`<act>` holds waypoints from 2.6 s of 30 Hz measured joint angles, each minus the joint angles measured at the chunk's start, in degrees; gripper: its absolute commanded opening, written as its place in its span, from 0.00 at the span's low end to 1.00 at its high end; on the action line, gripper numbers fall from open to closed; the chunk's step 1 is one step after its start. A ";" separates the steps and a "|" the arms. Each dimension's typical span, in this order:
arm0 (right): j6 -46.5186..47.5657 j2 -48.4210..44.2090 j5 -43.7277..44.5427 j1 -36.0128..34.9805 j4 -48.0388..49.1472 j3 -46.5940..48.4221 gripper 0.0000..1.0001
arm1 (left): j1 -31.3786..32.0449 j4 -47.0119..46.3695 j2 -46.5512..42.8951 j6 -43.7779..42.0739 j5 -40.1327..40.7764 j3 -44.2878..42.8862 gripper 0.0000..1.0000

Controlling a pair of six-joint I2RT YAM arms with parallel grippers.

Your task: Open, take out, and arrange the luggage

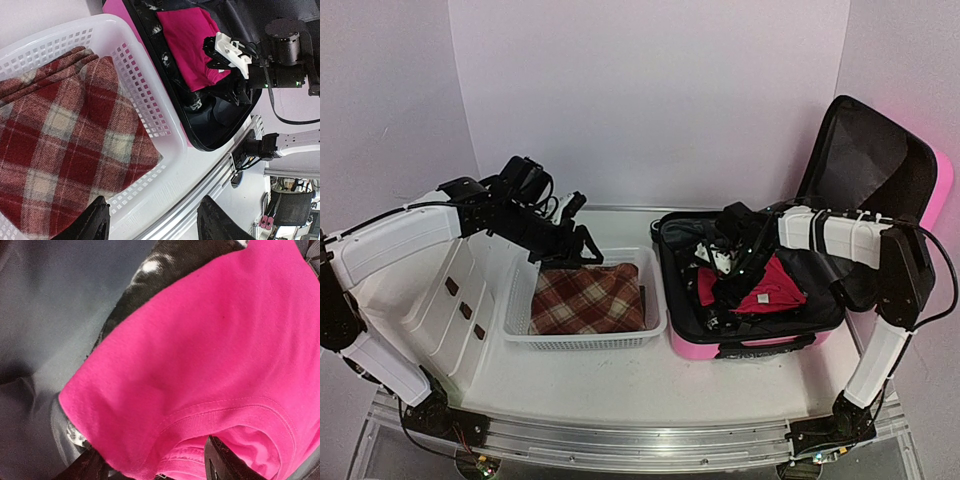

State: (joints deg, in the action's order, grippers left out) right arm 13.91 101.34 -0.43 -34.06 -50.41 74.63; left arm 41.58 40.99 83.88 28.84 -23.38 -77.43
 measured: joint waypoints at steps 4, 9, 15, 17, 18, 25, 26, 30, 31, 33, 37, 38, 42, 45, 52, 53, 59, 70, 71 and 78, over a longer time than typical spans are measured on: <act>0.07 0.00 0.66 0.02 -0.04 0.02 0.58 | 0.00 0.00 0.66 0.09 -0.46 -0.35 0.60; 0.70 0.55 0.83 0.02 -0.17 0.59 0.54 | 0.00 0.02 0.98 0.13 -0.52 -0.55 0.60; 1.07 1.88 -0.74 0.02 0.22 1.01 0.57 | 0.00 0.00 1.64 0.15 -0.59 -0.94 0.59; 1.29 1.95 -1.99 0.02 0.52 1.01 0.58 | 0.00 0.02 1.66 0.15 -0.61 -0.94 0.59; 1.42 1.95 -2.45 0.02 0.79 1.01 0.58 | 0.00 0.00 1.66 0.15 -0.63 -0.96 0.59; 2.62 2.49 -3.91 0.02 1.97 1.01 0.41 | 0.00 0.00 1.66 0.35 -0.70 -0.98 0.59; 2.60 2.80 -3.87 0.02 2.01 0.98 0.39 | 0.00 0.00 1.66 0.52 -0.72 -0.98 0.59; 2.64 3.23 -3.56 0.02 2.25 0.98 0.24 | 0.00 -0.02 1.66 1.66 -1.25 -0.98 0.58; 2.82 3.23 -3.52 0.02 2.32 0.98 0.13 | 0.00 -0.07 1.66 1.95 -1.53 -0.98 0.59; 2.29 3.23 -3.48 0.02 2.58 0.92 0.00 | 0.00 -0.55 1.64 3.32 -2.38 -0.94 0.60; 2.05 2.97 -3.89 0.04 3.61 0.28 0.00 | 0.00 -5.77 1.25 8.13 -4.39 0.20 0.72; 1.77 2.62 -4.09 0.11 4.02 -0.11 0.00 | 0.02 -7.74 1.09 9.53 -4.83 0.87 0.76; 0.79 0.37 -5.16 0.92 5.99 -1.99 0.00 | 0.22 -19.34 0.83 20.15 -5.53 5.51 0.85; 0.28 -2.32 -7.13 2.10 7.34 -3.41 0.00 | 0.92 -24.00 3.37 29.22 -5.01 5.29 0.84; 0.13 -8.20 -11.17 4.17 10.58 -6.82 0.00 | 4.87 -29.27 20.28 46.69 -4.96 -8.11 0.85; 0.15 -8.68 -11.37 4.20 10.82 -7.06 0.00 | 5.51 -29.46 22.62 48.92 -4.96 -9.99 0.85; 0.20 -10.75 -12.07 4.20 12.09 -8.11 0.00 | 9.46 -30.12 34.56 59.82 -5.01 -20.57 0.84; 0.42 -15.89 -12.28 4.20 12.44 -10.08 0.00 | 14.14 -30.99 49.09 70.58 -4.68 -33.81 0.83; 0.39 -15.98 -12.28 4.20 12.61 -10.21 0.00 | 14.25 -31.21 49.46 71.01 -4.26 -34.14 0.82; 0.39 -16.26 -12.74 4.20 13.22 -10.78 0.00 | 14.80 -31.69 54.03 75.01 -3.45 -40.94 0.67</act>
State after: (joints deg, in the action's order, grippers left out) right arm 14.31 85.08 -13.17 -29.87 -37.19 63.86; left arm 56.38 9.30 137.91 103.85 -26.83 -118.37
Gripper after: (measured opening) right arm 0.038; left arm 0.735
